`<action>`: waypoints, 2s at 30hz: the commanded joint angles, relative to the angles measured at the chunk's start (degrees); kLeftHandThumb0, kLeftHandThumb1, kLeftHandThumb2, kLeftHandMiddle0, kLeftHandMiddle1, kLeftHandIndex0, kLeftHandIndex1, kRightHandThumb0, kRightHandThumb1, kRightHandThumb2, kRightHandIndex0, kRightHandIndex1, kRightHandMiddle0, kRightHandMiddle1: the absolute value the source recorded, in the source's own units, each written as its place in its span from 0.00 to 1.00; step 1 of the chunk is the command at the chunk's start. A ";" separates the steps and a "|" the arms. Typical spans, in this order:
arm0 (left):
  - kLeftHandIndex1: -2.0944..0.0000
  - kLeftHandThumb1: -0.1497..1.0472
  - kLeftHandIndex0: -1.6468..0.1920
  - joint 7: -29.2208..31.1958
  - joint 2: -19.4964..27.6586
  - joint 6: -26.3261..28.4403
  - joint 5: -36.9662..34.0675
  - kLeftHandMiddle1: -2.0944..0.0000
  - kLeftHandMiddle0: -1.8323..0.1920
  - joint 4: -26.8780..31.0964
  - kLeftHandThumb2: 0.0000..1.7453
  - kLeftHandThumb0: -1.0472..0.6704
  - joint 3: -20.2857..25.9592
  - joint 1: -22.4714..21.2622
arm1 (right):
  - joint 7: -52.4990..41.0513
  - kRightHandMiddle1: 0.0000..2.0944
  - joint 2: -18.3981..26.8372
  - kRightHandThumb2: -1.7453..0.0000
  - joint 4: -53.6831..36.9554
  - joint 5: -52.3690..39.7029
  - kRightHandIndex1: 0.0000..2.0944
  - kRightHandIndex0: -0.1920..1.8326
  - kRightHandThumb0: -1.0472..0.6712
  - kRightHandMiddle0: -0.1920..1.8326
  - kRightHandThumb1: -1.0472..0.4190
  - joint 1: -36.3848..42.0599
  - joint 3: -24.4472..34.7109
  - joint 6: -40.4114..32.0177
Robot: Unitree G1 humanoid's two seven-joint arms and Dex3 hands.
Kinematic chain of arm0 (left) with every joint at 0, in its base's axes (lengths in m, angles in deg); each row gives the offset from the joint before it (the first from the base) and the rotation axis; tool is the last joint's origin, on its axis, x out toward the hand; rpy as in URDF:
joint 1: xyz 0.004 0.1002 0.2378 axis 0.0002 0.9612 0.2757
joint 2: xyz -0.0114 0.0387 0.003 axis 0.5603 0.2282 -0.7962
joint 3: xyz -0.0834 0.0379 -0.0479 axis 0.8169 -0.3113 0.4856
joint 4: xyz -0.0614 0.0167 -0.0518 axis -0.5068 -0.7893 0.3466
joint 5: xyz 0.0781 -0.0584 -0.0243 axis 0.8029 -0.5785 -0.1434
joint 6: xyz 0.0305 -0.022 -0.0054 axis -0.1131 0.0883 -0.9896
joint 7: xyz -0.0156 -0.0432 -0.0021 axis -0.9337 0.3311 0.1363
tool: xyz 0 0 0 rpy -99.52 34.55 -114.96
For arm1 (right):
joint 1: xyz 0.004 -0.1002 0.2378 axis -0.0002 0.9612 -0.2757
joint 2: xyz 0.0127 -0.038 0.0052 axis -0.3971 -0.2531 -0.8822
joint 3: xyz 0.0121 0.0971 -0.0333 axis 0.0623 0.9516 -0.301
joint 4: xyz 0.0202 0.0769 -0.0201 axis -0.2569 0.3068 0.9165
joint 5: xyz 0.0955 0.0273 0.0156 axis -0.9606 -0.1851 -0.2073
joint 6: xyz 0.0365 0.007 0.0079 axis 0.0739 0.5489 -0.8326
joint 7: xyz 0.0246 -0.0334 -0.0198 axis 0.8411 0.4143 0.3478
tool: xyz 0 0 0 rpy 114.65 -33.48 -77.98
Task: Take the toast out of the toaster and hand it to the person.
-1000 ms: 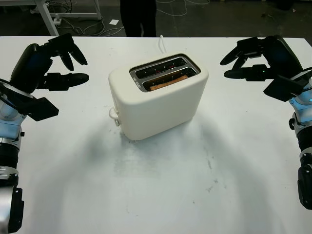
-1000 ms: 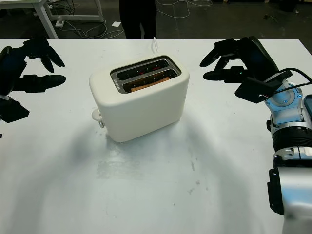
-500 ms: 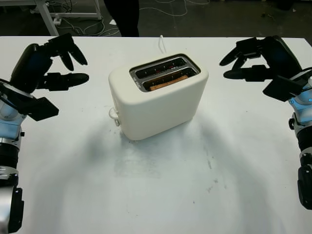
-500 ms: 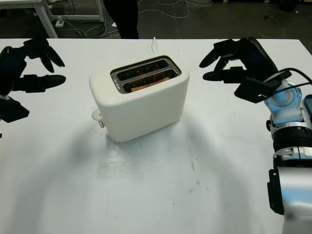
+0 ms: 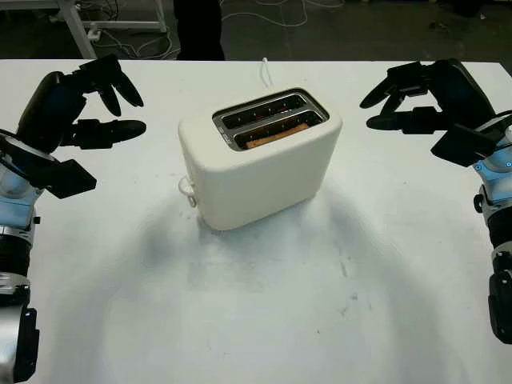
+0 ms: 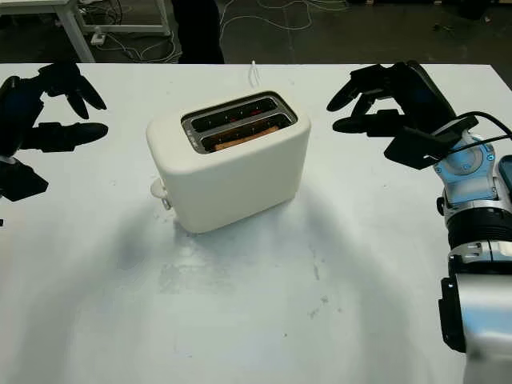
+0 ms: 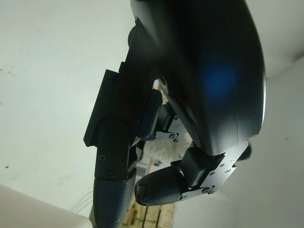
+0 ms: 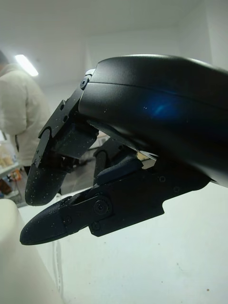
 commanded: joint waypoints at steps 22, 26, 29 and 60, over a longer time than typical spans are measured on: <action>0.28 0.89 0.66 0.58 -0.24 -0.95 -1.07 0.21 0.61 -0.74 0.13 0.17 0.03 0.30 | 0.13 0.33 0.19 1.00 0.02 -0.25 0.49 0.56 0.18 0.56 0.18 -0.11 0.22 0.15; 0.28 0.89 0.66 0.77 -0.29 -0.44 -1.11 0.21 0.61 -0.46 0.13 0.16 0.12 0.38 | 0.21 0.32 0.34 1.00 -0.16 -0.01 0.49 0.56 0.19 0.56 0.18 -0.10 0.12 0.07; 0.28 0.89 0.66 0.43 -0.25 -0.16 -0.66 0.21 0.61 -0.18 0.13 0.16 0.18 0.50 | 0.19 0.32 0.27 1.00 -0.08 -0.14 0.49 0.56 0.19 0.56 0.18 -0.12 0.18 0.11; 0.27 0.89 0.66 0.46 -0.26 -0.61 -0.54 0.21 0.61 -0.65 0.13 0.16 0.06 -0.10 | 1.25 0.33 0.42 1.00 -1.04 0.95 0.48 0.56 0.19 0.56 0.18 -0.05 -0.18 0.02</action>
